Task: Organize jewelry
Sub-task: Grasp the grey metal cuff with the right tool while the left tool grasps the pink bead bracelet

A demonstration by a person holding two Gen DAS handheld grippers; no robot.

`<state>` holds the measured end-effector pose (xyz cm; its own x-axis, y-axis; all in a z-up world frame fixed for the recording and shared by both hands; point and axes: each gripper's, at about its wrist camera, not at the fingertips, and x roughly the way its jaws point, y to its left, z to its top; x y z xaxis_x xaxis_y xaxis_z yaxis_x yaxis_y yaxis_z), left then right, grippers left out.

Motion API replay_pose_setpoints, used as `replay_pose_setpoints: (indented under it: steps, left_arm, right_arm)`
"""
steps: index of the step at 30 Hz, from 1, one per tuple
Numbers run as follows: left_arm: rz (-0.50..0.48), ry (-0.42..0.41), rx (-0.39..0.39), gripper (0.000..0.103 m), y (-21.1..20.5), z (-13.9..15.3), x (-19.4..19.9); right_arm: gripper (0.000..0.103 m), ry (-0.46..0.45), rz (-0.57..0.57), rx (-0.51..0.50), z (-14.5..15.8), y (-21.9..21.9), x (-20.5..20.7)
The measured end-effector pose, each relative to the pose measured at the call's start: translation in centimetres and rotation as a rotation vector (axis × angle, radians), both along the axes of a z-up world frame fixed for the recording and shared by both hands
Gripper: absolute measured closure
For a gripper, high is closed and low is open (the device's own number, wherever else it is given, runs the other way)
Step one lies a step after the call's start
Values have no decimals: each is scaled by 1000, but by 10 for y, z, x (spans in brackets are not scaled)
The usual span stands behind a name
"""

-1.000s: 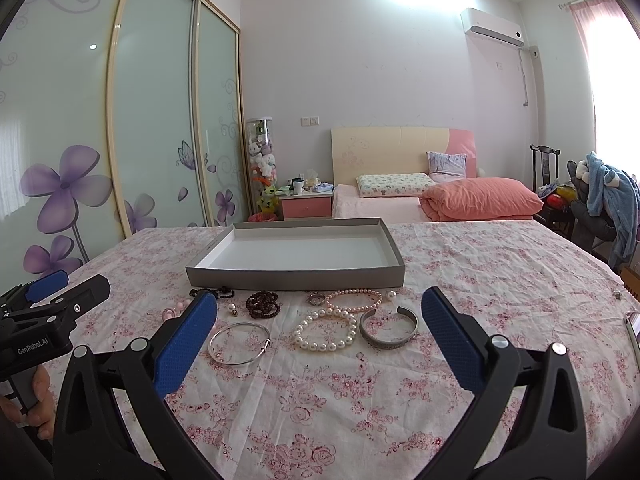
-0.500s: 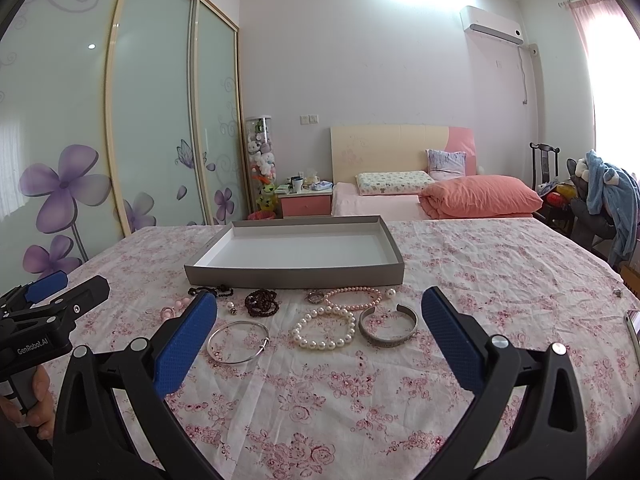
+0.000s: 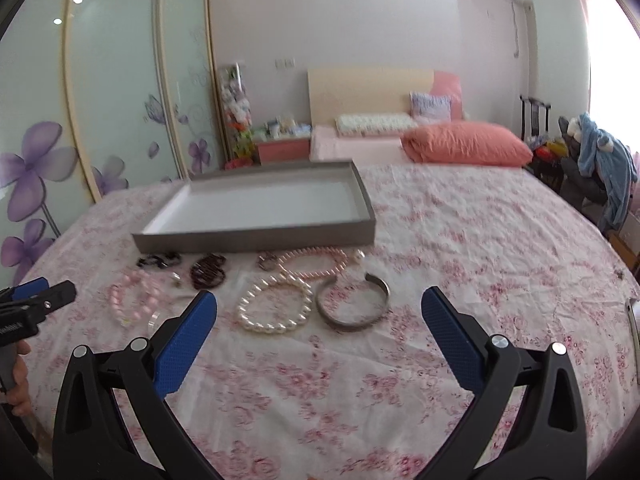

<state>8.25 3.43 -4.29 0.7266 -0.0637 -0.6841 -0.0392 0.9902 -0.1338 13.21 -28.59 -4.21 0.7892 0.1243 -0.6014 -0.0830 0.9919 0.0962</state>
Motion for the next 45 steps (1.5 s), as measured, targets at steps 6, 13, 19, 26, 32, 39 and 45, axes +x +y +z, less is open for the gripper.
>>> replay_pose_setpoints:
  steps: [6,13,19,26,32,39,45]
  left_arm:
    - [-26,93,30,4,5,-16,27]
    - [64,128,145,4,3,-23,43]
    - [15,182,112,4,2,-27,53]
    - [-30,200,-2,4,5,-31,59]
    - [-35,226,43,34,-1,-35,73]
    - [-45,223,36,48,-7,-33,75]
    - [-30,229,34,48,-15,-34,74]
  right_arm:
    - [4,218,-34,-11,-35,-10,33]
    - [19,268,-38,-78,-50,-4,42]
    - [33,260,-23,-81,-45,4,47]
    - [36,267,-23,-61,-40,2,65]
    - [36,266,-23,-59,-40,2,65]
    - [36,266,-23,-57,-40,2,67]
    - [35,266,-23,-55,-41,1,69]
